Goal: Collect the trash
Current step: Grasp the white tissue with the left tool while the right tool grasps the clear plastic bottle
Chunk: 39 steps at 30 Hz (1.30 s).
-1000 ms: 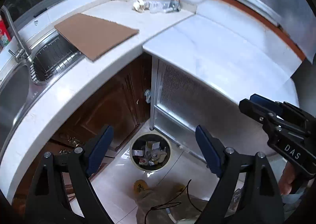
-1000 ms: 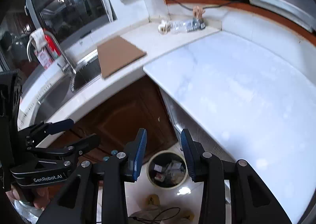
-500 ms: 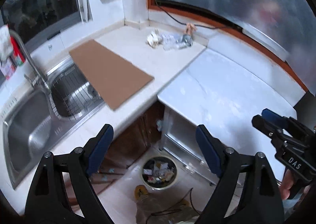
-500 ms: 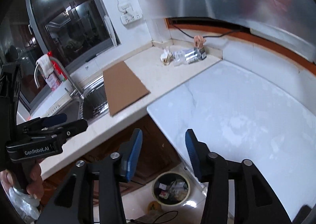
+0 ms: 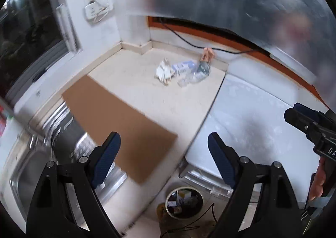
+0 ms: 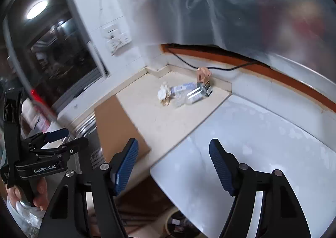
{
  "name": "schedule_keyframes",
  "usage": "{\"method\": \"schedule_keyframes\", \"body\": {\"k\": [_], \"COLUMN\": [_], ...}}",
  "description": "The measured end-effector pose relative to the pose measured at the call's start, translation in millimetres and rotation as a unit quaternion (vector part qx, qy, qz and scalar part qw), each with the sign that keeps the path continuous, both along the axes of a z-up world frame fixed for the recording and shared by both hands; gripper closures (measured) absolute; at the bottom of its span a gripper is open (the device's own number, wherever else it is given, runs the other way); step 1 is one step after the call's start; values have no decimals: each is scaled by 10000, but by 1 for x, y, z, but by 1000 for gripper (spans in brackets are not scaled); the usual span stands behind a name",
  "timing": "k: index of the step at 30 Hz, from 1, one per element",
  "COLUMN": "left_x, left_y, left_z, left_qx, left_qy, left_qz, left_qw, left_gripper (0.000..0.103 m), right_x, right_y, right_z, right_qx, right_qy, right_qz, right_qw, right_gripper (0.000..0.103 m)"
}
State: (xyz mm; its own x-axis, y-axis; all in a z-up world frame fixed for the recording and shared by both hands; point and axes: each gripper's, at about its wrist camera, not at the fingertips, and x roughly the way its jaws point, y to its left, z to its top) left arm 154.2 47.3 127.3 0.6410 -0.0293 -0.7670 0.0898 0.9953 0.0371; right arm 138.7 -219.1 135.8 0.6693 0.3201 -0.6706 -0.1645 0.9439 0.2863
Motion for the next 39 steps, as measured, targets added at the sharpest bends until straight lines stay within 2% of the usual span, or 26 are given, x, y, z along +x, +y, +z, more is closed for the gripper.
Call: {"method": "schedule_keyframes", "body": {"k": [4, 9, 17, 27, 31, 34, 39], "left_x": [64, 140, 224, 321, 352, 370, 387], "left_y": [16, 27, 25, 22, 26, 30, 31], "left_z": [2, -13, -47, -108, -132, -149, -169], "left_qx": [25, -59, -284, -331, -469, -712, -960], "left_qy": [88, 311, 591, 950, 1105, 1214, 1337], "left_qz": [-286, -510, -735, -590, -410, -274, -189], "left_qw": [9996, 9982, 9951, 9932, 9919, 9897, 9862], "left_gripper": [20, 20, 20, 20, 20, 20, 20], "right_x": [58, 113, 190, 274, 299, 319, 347], "right_y": [21, 41, 57, 51, 46, 44, 45], "right_z": [1, -8, -39, -113, -145, -169, -201], "right_qx": [-41, -83, -154, 92, 282, 458, 760], "right_qy": [166, 293, 578, 1022, 1158, 1248, 1372], "right_qz": [-252, -546, -917, -1258, -1435, -1590, -1795], "right_qw": [9995, 9980, 9940, 9867, 9824, 9783, 9712], "right_gripper": [31, 31, 31, 31, 31, 31, 31]}}
